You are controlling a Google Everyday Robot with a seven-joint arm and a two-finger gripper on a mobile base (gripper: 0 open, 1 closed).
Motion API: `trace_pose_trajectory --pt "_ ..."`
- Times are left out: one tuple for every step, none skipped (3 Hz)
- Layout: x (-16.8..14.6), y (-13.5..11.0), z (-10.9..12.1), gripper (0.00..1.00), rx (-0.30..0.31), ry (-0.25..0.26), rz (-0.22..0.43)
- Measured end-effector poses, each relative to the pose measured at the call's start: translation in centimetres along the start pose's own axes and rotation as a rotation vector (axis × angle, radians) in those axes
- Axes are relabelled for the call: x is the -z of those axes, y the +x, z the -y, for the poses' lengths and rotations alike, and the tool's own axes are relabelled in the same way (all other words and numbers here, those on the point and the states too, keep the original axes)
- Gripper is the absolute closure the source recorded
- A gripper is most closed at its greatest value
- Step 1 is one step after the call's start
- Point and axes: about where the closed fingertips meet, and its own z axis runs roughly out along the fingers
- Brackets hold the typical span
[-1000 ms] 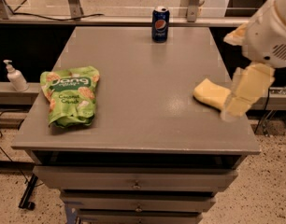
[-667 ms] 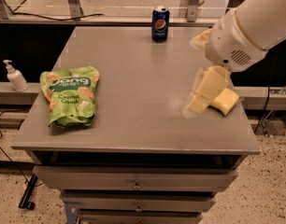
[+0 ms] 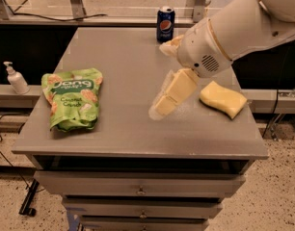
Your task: Move green rice chip bag near pepsi can
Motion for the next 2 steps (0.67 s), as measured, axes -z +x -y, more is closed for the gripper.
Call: trace_pose_trajectory --pt "0.0 0.0 0.0 0.0 0.0 0.001 -0.001" --pt "-1.4 -0.1 0.1 0.0 -0.035 0.019 0.068"
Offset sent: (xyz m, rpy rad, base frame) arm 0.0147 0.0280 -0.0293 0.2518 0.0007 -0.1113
